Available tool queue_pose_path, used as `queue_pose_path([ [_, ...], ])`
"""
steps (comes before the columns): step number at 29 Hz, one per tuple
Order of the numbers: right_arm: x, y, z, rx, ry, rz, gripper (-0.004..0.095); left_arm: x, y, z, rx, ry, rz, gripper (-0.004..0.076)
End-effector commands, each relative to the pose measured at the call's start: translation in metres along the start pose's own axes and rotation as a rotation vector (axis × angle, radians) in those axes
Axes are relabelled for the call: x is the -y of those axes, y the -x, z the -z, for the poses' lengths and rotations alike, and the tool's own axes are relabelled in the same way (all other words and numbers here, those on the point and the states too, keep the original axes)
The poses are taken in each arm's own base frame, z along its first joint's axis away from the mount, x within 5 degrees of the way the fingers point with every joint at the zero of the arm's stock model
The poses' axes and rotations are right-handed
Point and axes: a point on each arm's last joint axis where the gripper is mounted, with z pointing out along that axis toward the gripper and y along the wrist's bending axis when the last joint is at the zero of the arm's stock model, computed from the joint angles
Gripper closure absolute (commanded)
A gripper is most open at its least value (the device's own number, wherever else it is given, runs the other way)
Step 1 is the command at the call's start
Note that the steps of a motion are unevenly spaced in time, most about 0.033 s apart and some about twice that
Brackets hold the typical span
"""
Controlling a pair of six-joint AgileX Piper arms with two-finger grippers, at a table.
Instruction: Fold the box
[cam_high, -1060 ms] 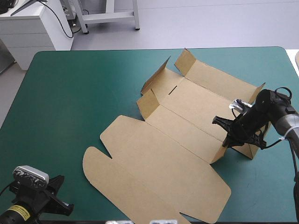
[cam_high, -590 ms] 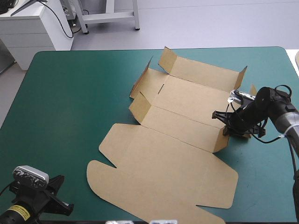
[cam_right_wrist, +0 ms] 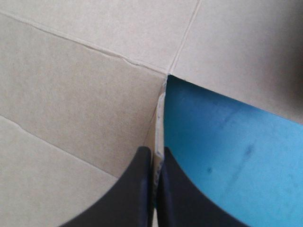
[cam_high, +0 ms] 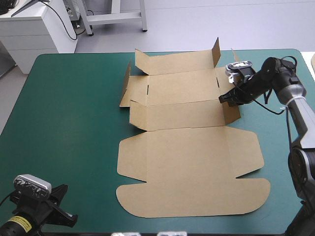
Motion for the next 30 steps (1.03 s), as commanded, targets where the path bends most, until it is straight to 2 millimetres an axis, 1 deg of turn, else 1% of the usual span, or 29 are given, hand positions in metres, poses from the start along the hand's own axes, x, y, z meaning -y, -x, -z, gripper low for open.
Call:
queue_pose_path([
  [1, -0.019, 0.022, 0.012, 0.019, -0.014, 0.219, 0.0923, 0.000, 0.012, 0.003, 0.076, -0.003, 0.009, 0.0731],
  [5, -0.041, 0.044, -0.004, -0.002, -0.054, 0.405, 0.0923, 0.000, 0.012, 0.003, 0.076, -0.003, 0.009, 0.0731],
  [7, -0.057, 0.057, -0.009, 0.022, -0.063, 0.503, 0.0923, 0.000, 0.012, 0.003, 0.076, -0.003, 0.009, 0.0731],
  [8, -0.069, 0.066, -0.011, 0.048, -0.064, 0.569, 0.0923, 0.000, 0.012, 0.003, 0.076, -0.003, 0.009, 0.0731],
  [13, -0.104, 0.087, -0.008, 0.155, -0.073, 0.718, 0.0923, 0.000, 0.012, 0.003, 0.076, -0.003, 0.009, 0.0731],
  [20, -0.155, 0.094, -0.011, 0.256, -0.105, 0.999, 0.0923, 0.000, 0.012, 0.003, 0.076, -0.003, 0.009, 0.0731],
  [23, -0.177, 0.095, -0.012, 0.304, -0.099, 1.078, 0.0923, 0.000, 0.012, 0.003, 0.076, -0.003, 0.009, 0.0731],
  [27, -0.200, 0.095, -0.012, 0.362, -0.099, 1.164, 0.0923, 0.000, 0.012, 0.003, 0.076, -0.003, 0.009, 0.0731],
  [30, -0.214, 0.093, -0.013, 0.377, -0.086, 1.213, 0.0924, 0.000, 0.012, 0.003, 0.076, -0.003, 0.009, 0.0731],
])
